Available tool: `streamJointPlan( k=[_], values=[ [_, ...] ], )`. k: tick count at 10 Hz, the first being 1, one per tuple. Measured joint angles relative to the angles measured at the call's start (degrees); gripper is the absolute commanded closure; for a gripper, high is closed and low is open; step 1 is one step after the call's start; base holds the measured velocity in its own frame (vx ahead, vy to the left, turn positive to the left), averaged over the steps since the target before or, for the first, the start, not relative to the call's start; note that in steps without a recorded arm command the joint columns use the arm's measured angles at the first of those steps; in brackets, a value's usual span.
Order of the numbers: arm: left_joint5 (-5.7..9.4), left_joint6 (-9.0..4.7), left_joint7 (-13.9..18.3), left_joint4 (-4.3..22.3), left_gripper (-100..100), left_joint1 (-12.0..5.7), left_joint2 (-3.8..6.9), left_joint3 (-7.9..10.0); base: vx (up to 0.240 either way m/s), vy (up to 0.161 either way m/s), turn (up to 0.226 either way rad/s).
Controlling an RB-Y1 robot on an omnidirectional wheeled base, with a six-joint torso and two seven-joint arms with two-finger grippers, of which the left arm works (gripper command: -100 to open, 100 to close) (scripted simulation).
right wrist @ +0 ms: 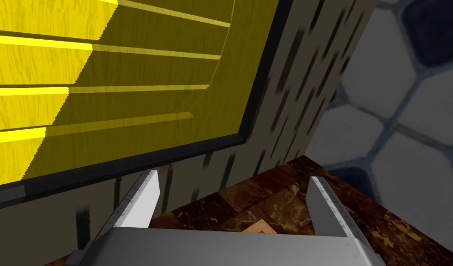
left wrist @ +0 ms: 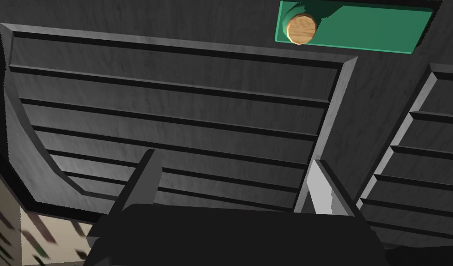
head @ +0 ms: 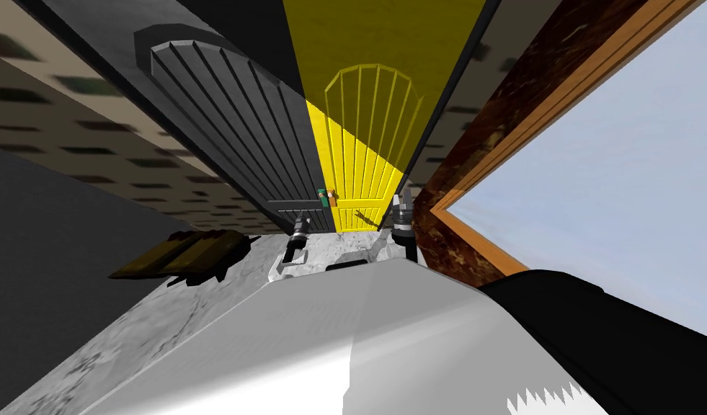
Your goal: Pull the door open
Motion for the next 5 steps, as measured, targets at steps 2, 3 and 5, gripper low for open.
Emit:
streamJointPlan(
  k=[2, 3, 5],
  values=[
    [0.26, 0.54, 0.2, 2.5, -100, -1.34, 0.39, -0.2, 0.157, 0.019, -0.062],
    [0.34, 0.51, 0.2, 4.3, -100, -2.16, 0.42, -0.28, 0.189, 0.012, -0.078],
    [0.54, 1.03, 0.3, 6.6, -100, -3.45, 0.62, -0.52, 0.142, 0.016, -0.046]
  ],
)
